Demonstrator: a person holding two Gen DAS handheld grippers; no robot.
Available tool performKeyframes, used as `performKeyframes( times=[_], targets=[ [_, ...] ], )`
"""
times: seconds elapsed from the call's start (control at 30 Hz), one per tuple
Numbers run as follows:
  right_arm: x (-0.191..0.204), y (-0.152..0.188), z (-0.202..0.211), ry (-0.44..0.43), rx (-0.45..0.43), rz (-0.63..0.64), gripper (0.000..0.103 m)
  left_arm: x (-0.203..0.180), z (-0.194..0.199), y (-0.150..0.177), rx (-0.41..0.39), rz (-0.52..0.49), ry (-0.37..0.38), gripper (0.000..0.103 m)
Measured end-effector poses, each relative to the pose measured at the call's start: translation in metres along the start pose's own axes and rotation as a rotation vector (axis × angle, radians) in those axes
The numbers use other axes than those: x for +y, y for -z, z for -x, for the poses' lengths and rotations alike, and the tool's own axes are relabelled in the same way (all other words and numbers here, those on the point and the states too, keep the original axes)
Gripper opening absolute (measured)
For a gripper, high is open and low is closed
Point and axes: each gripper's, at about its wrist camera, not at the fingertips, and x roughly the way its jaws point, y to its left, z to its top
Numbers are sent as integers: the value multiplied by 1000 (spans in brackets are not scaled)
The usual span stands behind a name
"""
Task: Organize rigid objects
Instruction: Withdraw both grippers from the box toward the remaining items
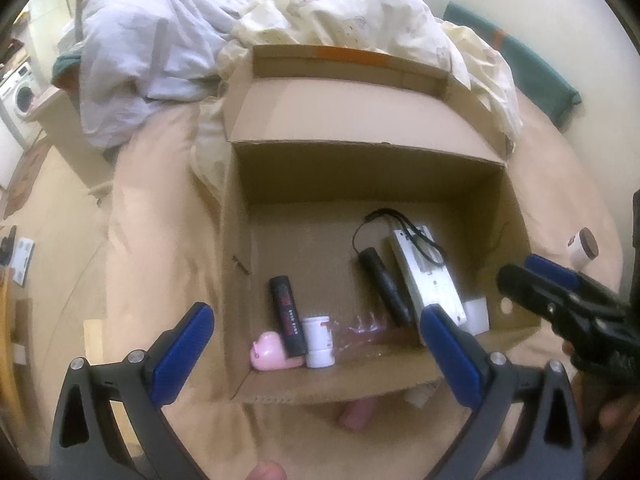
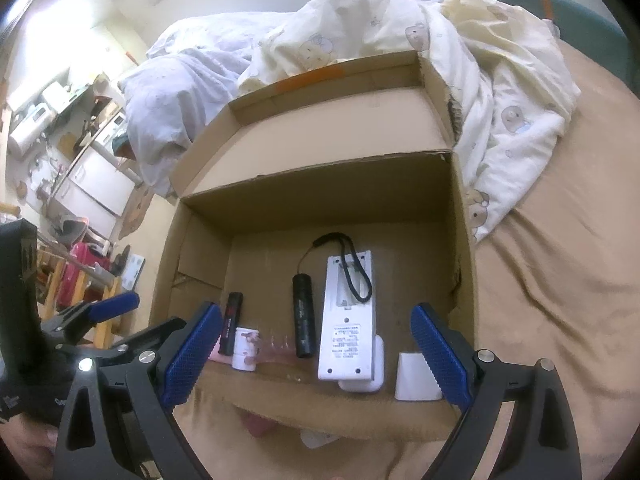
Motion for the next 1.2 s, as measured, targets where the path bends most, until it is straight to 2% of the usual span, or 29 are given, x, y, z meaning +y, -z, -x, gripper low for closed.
performKeyframes(
  times=[0.37, 0.77, 0.93, 1.03, 1.2],
  targets=[
    [-3, 14, 24, 9, -22, -2, 101, 11, 16, 26, 21, 16, -17, 103],
    [-1, 52, 28, 10, 50, -21, 101, 28, 9, 70, 105, 104, -5, 103],
    [0, 64, 25, 26, 78, -21, 101, 37, 3, 75, 124, 136, -31, 103],
    [-1, 70, 22, 37, 97, -24, 101, 43, 0, 77, 135, 145, -77, 103],
    [0, 75, 13, 62, 128, -15, 101, 47, -6, 80, 162, 158, -82, 103]
  ],
)
